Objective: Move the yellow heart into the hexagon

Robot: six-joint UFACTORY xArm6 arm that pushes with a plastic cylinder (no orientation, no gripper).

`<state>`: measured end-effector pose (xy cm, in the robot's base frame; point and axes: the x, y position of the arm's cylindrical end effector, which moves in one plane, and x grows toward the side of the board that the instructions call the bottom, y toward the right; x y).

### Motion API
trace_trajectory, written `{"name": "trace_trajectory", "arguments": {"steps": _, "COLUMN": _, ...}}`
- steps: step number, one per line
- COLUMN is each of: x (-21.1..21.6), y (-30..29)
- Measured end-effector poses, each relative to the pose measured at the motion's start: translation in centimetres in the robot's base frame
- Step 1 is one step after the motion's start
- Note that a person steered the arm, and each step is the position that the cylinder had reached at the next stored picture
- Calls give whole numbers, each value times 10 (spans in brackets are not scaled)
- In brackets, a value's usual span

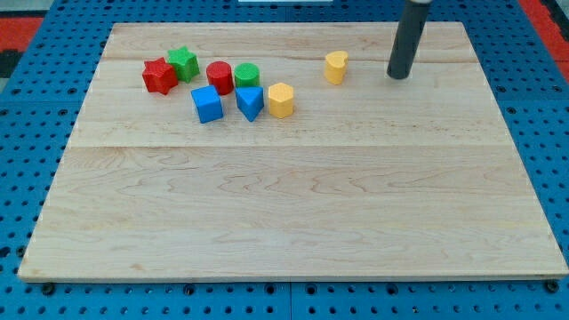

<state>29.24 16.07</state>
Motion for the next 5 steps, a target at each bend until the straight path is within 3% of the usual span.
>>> {"name": "trace_trajectory", "arguments": {"steps": 1, "x": -19, "y": -33}}
{"name": "trace_trajectory", "arguments": {"steps": 3, "x": 5, "y": -116}}
{"name": "trace_trajectory", "arguments": {"steps": 5, "x": 16, "y": -154}}
